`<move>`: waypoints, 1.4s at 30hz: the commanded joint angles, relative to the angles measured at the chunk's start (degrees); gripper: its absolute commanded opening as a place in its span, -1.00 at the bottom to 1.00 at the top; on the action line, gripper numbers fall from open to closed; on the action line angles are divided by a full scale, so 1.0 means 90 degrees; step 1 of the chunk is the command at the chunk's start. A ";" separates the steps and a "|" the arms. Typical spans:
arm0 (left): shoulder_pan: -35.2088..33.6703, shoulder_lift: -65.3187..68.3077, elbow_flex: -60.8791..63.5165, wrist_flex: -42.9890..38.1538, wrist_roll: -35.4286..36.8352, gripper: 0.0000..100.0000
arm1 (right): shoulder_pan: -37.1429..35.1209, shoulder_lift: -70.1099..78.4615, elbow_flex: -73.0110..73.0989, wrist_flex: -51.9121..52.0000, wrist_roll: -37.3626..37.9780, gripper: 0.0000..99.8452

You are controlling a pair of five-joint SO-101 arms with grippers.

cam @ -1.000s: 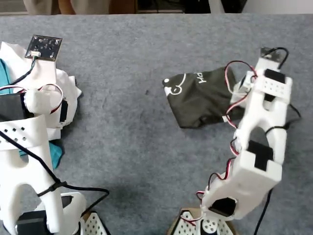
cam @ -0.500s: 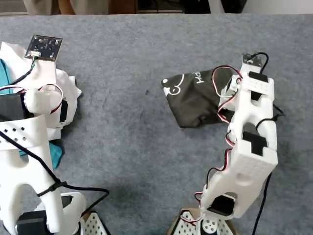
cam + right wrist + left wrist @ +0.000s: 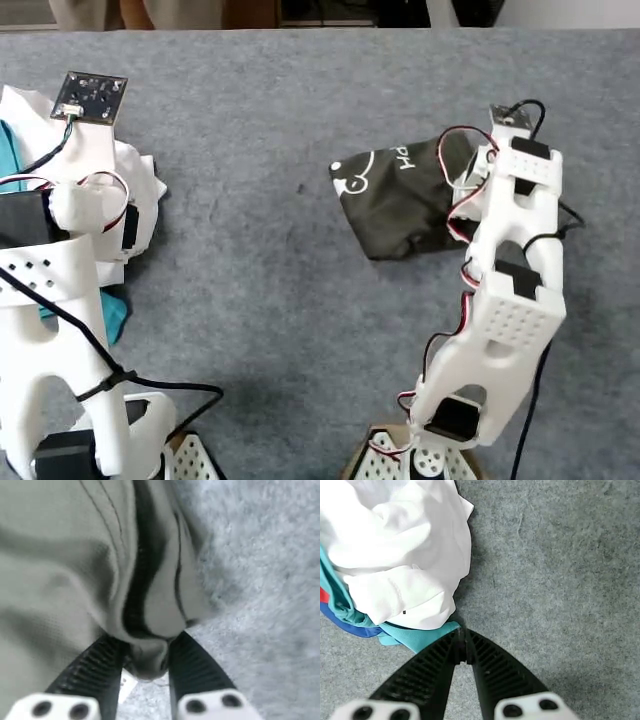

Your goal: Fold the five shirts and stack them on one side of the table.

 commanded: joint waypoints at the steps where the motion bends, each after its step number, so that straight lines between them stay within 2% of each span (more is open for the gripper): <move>1: -0.0068 -0.0151 -0.0039 0.0039 -0.0010 -0.96 | -0.0210 0.0132 -0.0366 0.0186 0.0176 -1.00; 5: -0.0068 -0.0151 -0.0039 0.0039 -0.0010 -0.96 | -0.0200 0.0103 -0.0601 0.0254 0.0195 -1.00; 10: -0.0068 -0.0151 -0.0039 0.0039 -0.0010 -0.96 | -0.0230 -0.0093 -0.0884 0.0244 0.0830 -1.00; 15: -0.0068 -0.0112 -0.0049 0.0039 -0.0010 -0.96 | -0.0161 -0.0151 -0.1294 0.0234 0.1123 -1.00; 30: -0.0068 -0.0112 -0.0039 0.0039 -0.0020 -0.96 | 0.1040 -0.0112 -0.2076 0.0176 0.1133 -1.00; 42: -0.0068 -0.0151 -0.0049 0.0039 -0.0020 -0.96 | 0.1509 0.0347 -0.2105 0.0020 0.1250 -1.00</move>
